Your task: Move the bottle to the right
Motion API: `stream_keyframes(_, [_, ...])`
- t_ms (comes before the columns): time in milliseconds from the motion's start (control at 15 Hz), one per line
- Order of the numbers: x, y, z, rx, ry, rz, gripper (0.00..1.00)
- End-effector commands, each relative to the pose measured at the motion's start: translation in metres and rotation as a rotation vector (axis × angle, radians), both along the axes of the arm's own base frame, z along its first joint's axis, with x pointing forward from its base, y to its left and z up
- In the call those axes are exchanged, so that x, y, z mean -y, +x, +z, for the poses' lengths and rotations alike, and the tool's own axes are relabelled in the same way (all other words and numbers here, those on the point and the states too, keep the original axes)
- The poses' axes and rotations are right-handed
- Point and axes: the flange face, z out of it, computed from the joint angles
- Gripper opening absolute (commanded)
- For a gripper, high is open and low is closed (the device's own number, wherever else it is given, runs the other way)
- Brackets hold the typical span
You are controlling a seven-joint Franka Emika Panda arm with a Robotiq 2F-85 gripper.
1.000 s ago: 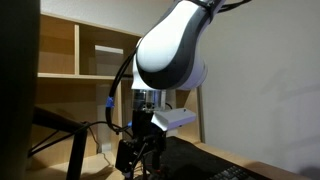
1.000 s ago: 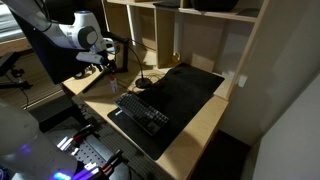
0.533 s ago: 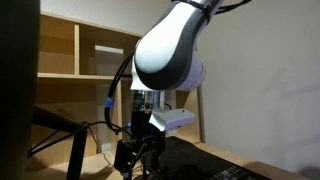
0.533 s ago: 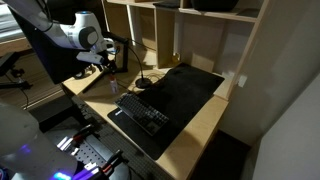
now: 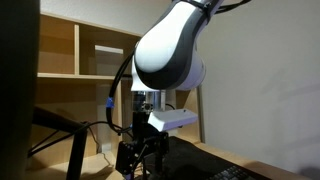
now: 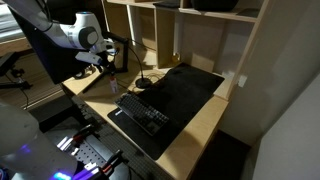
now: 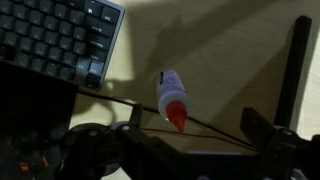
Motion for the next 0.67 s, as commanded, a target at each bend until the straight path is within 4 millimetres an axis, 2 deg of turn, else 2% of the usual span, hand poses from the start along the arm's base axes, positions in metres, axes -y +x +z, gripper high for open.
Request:
stream_keyframes(0, [0.0001, -0.0001, 0.0004, -0.002, -0.001, -0.002, 1.0])
stream_keyframes(133, [0.0005, -0.0032, -0.0005, -0.042, -0.003, -0.029, 1.0])
stream_keyframes(600, [-0.0013, 0.0015, 0.0015, 0.007, 0.056, -0.18, 1.0])
